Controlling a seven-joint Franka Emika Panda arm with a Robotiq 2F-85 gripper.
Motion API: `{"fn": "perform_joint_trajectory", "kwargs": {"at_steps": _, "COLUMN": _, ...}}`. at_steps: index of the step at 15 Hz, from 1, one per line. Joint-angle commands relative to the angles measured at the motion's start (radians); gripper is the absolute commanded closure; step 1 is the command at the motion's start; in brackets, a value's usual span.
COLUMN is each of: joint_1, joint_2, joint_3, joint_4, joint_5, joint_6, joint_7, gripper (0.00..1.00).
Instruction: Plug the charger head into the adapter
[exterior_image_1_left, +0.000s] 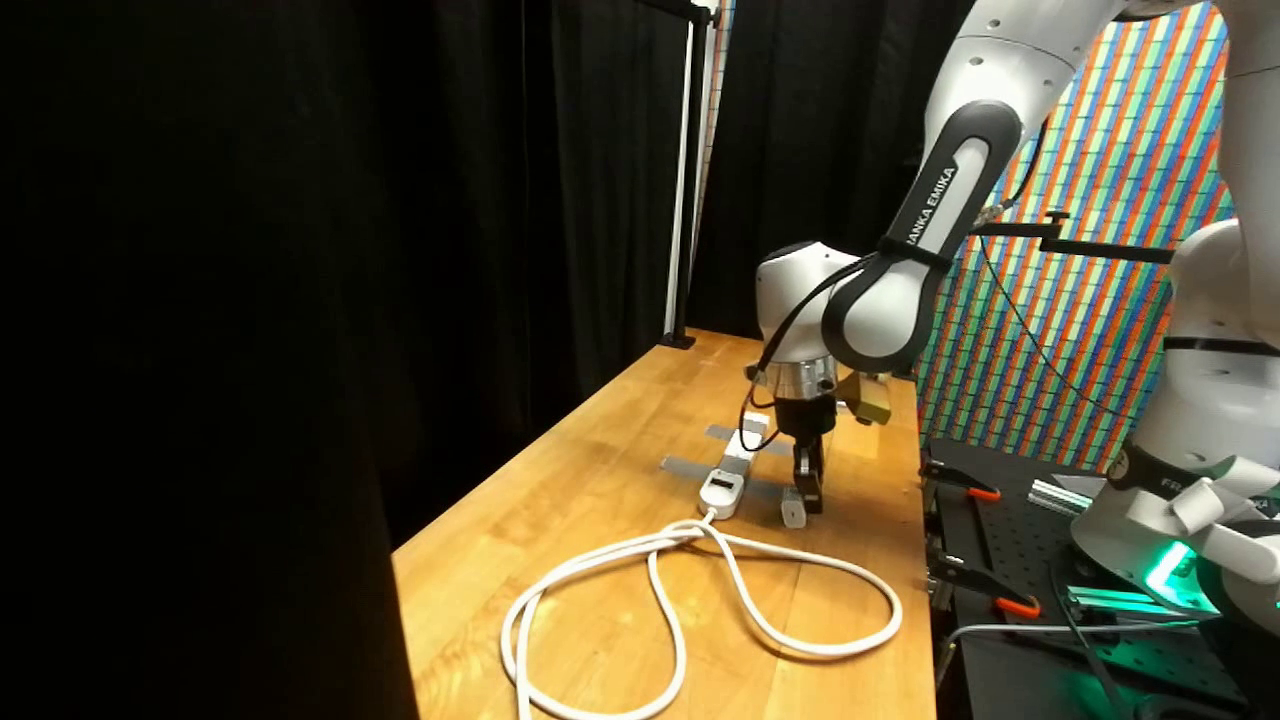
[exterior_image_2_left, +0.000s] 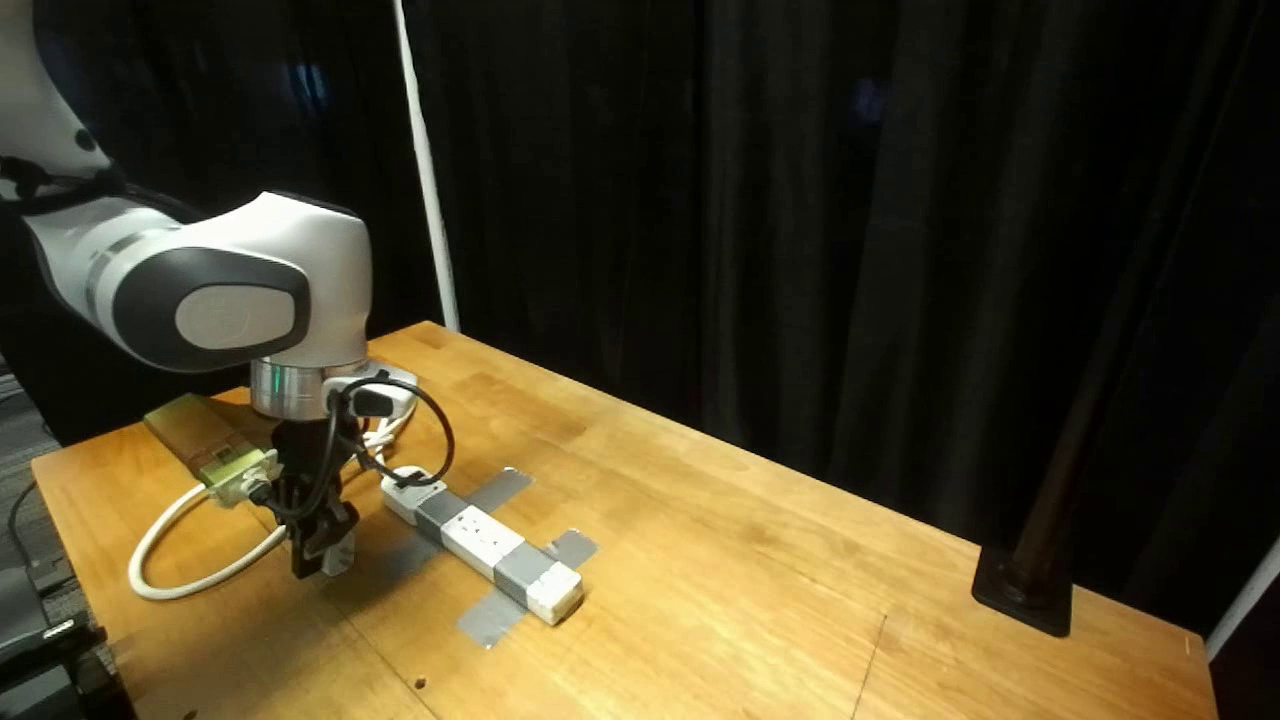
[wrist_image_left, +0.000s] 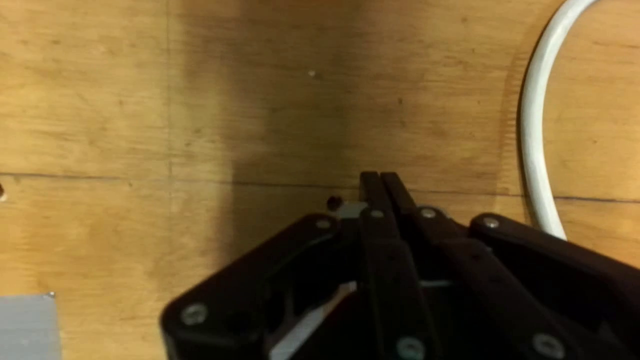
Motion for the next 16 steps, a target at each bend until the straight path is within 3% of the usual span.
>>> {"fn": "perform_joint_trajectory", "kwargs": {"at_steps": 1, "joint_1": 0.026, "joint_2": 0.004, "joint_3": -0.018, "joint_4": 0.039, "joint_5": -0.056, "joint_6": -0.001, "joint_7": 0.049, "gripper": 0.91}}
{"fn": "perform_joint_trajectory", "kwargs": {"at_steps": 6, "joint_1": 0.023, "joint_2": -0.047, "joint_3": -0.028, "joint_4": 0.037, "joint_5": -0.087, "joint_6": -0.102, "joint_7": 0.097, "gripper": 0.92}}
{"fn": "perform_joint_trajectory", "kwargs": {"at_steps": 8, "joint_1": -0.017, "joint_2": -0.063, "joint_3": 0.0, "joint_4": 0.027, "joint_5": -0.001, "joint_6": -0.099, "joint_7": 0.032, "gripper": 0.91}}
{"fn": "perform_joint_trajectory", "kwargs": {"at_steps": 11, "joint_1": -0.081, "joint_2": -0.079, "joint_3": 0.054, "joint_4": 0.036, "joint_5": 0.1, "joint_6": -0.168, "joint_7": -0.218, "gripper": 0.9}}
{"fn": "perform_joint_trajectory", "kwargs": {"at_steps": 12, "joint_1": -0.093, "joint_2": -0.089, "joint_3": 0.056, "joint_4": 0.04, "joint_5": 0.131, "joint_6": -0.197, "joint_7": -0.291, "gripper": 0.65}}
{"fn": "perform_joint_trajectory", "kwargs": {"at_steps": 14, "joint_1": -0.107, "joint_2": -0.101, "joint_3": 0.05, "joint_4": 0.047, "joint_5": 0.191, "joint_6": -0.222, "joint_7": -0.322, "gripper": 0.63}}
{"fn": "perform_joint_trajectory", "kwargs": {"at_steps": 16, "joint_1": -0.088, "joint_2": -0.097, "joint_3": 0.023, "joint_4": 0.055, "joint_5": 0.167, "joint_6": -0.209, "joint_7": -0.246, "gripper": 0.48}}
